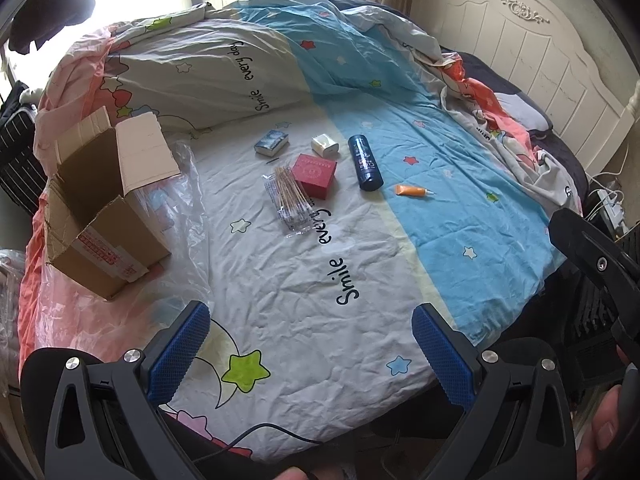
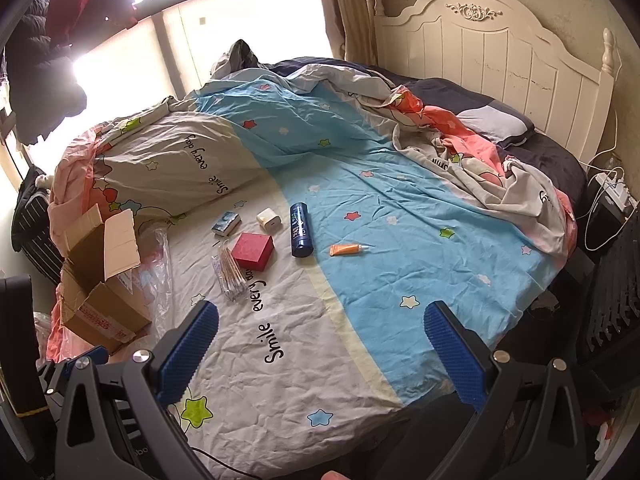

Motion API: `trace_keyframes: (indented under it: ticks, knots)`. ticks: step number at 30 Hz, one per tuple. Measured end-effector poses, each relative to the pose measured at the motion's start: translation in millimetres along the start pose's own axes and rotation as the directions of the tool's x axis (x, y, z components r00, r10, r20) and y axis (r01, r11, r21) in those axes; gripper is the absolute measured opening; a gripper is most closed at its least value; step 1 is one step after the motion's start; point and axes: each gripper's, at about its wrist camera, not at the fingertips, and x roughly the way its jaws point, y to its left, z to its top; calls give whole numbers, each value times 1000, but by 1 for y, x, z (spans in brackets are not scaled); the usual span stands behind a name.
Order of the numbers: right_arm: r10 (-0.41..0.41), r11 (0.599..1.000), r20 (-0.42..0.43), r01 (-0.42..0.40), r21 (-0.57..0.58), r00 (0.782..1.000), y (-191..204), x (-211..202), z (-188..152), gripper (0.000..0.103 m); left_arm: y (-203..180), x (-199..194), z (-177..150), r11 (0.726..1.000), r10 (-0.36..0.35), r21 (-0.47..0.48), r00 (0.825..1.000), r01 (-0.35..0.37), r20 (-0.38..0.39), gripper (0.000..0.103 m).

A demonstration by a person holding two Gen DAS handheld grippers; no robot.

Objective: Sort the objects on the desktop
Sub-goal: 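Move both tools toward the objects on the bed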

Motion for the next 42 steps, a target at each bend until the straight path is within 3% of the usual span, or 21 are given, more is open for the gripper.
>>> trace_keyframes:
  ticks: [14, 26, 42]
  knots:
    - [4, 1000, -3, -4, 0, 1000, -2, 1, -1, 103, 2, 3, 3, 1000, 18, -18, 1000, -19, -15, 103]
    - [9, 1000, -63, -9, 3, 998, -4, 7, -2, 103, 6, -3, 4, 999, 32, -44, 999, -32, -10, 103]
    - [-5, 998, -59, 1, -70, 998, 11, 11, -2, 103, 11, 6, 5, 997, 49, -63, 999, -50, -16, 103]
